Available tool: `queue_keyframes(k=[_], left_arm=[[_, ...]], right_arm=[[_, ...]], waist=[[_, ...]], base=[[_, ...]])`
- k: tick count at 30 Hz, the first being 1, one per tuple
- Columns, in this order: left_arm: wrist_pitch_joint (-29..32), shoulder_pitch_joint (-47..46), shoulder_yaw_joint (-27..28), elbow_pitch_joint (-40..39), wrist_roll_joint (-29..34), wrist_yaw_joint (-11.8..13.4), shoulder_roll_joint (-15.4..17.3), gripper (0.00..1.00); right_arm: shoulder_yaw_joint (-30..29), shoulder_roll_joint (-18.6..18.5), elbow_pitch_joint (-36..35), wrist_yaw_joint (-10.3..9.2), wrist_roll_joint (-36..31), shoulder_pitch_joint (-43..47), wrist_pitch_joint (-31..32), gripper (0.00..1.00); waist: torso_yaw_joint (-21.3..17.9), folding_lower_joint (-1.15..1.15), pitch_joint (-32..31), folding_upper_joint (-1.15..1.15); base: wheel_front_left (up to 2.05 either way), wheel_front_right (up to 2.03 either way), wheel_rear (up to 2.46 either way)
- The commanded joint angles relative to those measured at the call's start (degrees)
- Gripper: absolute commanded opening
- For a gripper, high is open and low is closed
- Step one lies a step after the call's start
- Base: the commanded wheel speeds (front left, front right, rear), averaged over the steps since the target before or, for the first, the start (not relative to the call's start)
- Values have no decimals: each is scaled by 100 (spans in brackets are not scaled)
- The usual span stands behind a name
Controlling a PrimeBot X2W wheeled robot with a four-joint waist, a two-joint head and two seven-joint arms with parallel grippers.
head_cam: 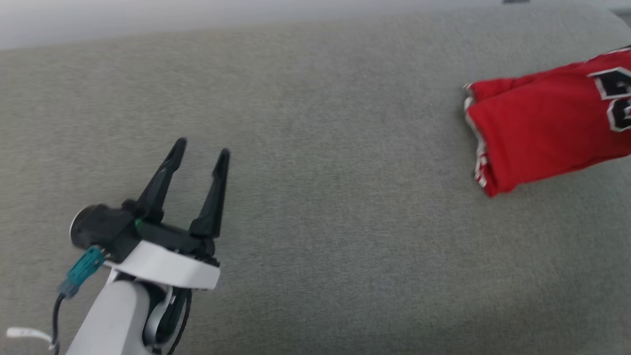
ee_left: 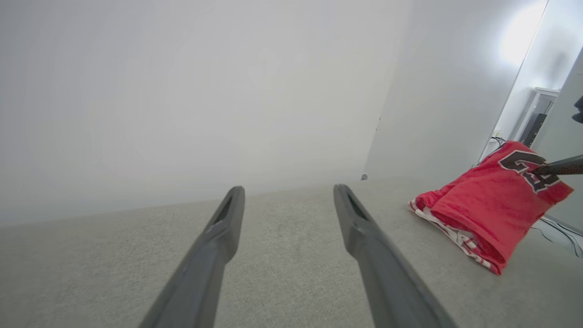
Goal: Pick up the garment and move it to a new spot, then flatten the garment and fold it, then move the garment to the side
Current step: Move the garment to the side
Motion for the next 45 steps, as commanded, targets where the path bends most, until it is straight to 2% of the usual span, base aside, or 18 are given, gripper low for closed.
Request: queue_keyframes(k=[1, 8, 15, 19, 25, 27, 29, 31, 32, 33, 40, 45], left_arm=[[-28, -157, -89, 21, 20, -4, 50, 100], [-28, -716, -642, 18, -63, -4, 108, 100], [-28, -1095, -1060, 2, -111, -4, 149, 100], [-28, -1332, -1358, 15, -135, -4, 192, 100], [-28, -1531, -1588, 63, -190, -4, 192, 100], [-28, -1586, -1639, 68, -204, -4, 187, 100], [-28, -1617, -1681, 85, -220, -4, 188, 100], [-28, -1622, -1697, 98, -241, -4, 185, 100], [-28, -1613, -1681, 101, -247, -4, 188, 100], [-28, -1598, -1663, 97, -253, -4, 185, 100], [-28, -1427, -1542, 60, -231, -4, 227, 100], [-28, -1248, -1409, 26, -244, -4, 239, 100]], right_arm=[[-73, 1, 93, -14, -136, -125, -92, 0], [-407, -181, 652, -14, -804, -509, -475, 0], [-784, -317, 1189, -14, -1459, -850, -907, 0], [-1211, -221, 1652, -14, -2060, -1073, -1195, 0], [-1658, 104, 2103, -14, -2527, -1181, -1440, 2], [-1813, 175, 2240, -14, -2637, -1202, -1526, 26], [-1942, 250, 2368, -14, -2796, -1220, -1568, 29], [-2083, 262, 2453, -14, -2914, -1246, -1632, 49], [-2155, 267, 2493, -14, -2973, -1257, -1654, 87], [-2220, 276, 2532, -14, -3041, -1264, -1679, 100], [-2719, 353, 2603, -14, -3488, -1365, -1883, 100], [-2935, 553, 2594, -14, -3642, -1346, -2055, 100]], waist=[[-155, 0, 164, 0], [-292, 0, 465, 0], [-265, 0, 693, 0], [-209, 0, 873, 0], [-105, 0, 1046, 0], [-57, 0, 1089, 0], [-7, 0, 1113, 0], [33, 0, 1124, 0], [43, 0, 1125, 0], [50, 0, 1125, 0], [8, 0, 1036, 0], [-34, 0, 865, 0]], base=[[0, 0, 0], [0, 0, 0], [0, 0, 0], [0, 0, 0], [0, 0, 0], [0, 0, 0], [0, 0, 0], [0, 0, 0], [0, 0, 0], [0, 0, 0], [0, 0, 0], [0, 0, 0]])
